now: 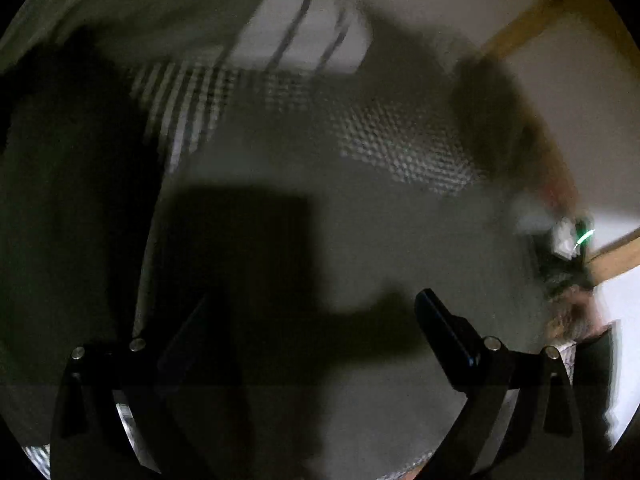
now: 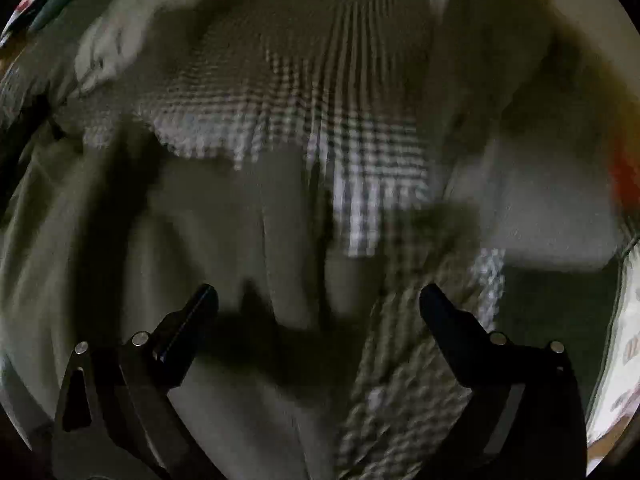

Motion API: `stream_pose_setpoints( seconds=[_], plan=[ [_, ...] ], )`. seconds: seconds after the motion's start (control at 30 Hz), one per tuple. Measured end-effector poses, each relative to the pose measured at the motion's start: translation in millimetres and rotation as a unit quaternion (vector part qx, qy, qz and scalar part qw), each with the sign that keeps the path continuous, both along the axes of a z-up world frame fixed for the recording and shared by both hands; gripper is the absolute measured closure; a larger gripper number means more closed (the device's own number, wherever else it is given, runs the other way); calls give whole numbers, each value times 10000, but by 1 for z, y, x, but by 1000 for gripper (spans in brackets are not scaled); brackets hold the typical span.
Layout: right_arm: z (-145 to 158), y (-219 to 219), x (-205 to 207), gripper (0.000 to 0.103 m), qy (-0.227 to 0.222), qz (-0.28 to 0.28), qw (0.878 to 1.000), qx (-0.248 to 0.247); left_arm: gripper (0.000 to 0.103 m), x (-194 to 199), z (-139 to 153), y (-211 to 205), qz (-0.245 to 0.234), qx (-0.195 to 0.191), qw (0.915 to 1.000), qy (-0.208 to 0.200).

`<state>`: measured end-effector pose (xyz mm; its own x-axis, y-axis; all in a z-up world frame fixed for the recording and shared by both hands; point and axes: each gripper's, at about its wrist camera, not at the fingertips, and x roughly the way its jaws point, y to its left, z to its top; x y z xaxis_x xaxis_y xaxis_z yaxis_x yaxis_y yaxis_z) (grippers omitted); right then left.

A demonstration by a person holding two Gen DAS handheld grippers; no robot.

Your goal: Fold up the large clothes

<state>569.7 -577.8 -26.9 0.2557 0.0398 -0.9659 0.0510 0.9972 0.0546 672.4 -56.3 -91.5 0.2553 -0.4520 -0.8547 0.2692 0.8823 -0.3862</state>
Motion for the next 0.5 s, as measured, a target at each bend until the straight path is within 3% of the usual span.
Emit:
stream_pose_setpoints(
  seconds=[0.03, 0.07, 0.1, 0.17, 0.2, 0.23, 0.3, 0.37, 0.43, 0.5],
  plan=[
    [-9, 4, -3, 14, 34, 101, 9999, 120, 6, -1, -6, -5, -32, 148, 9998, -140],
    [-16, 7, -9, 36, -7, 177, 9998, 30, 6, -5, -9, -9, -36, 336, 9990, -304],
    [-17, 9, -12, 41, -76, 163, 9998, -22, 6, -6, -8, -10, 89, 405, 9985, -352],
    [-9, 3, -21, 74, -309, 42, 9995, 108, 9, -4, -4, -7, 419, 409, 9978, -306],
    [-4, -1, -25, 78, -417, -25, 9990, 181, 13, -2, -3, -6, 530, 439, 9972, -279],
    [2, -11, -32, 85, -568, -148, 9978, 321, 23, -2, -2, -2, 650, 540, 9960, -284],
    [14, -41, -48, 88, -955, -654, 9897, 836, 42, -3, -2, 9, 784, 584, 9947, -333],
    [12, -75, -69, 91, -1224, -1247, 9750, 1376, 69, -4, -3, 24, 957, 532, 9932, -386],
    [-5, -105, -91, 91, -1252, -1782, 9558, 1974, 76, -7, -7, 35, 1094, 381, 9924, -408],
    [-14, -102, -98, 90, -1217, -1739, 9558, 2034, 76, -9, -8, 39, 1131, 331, 9921, -425]
  ],
)
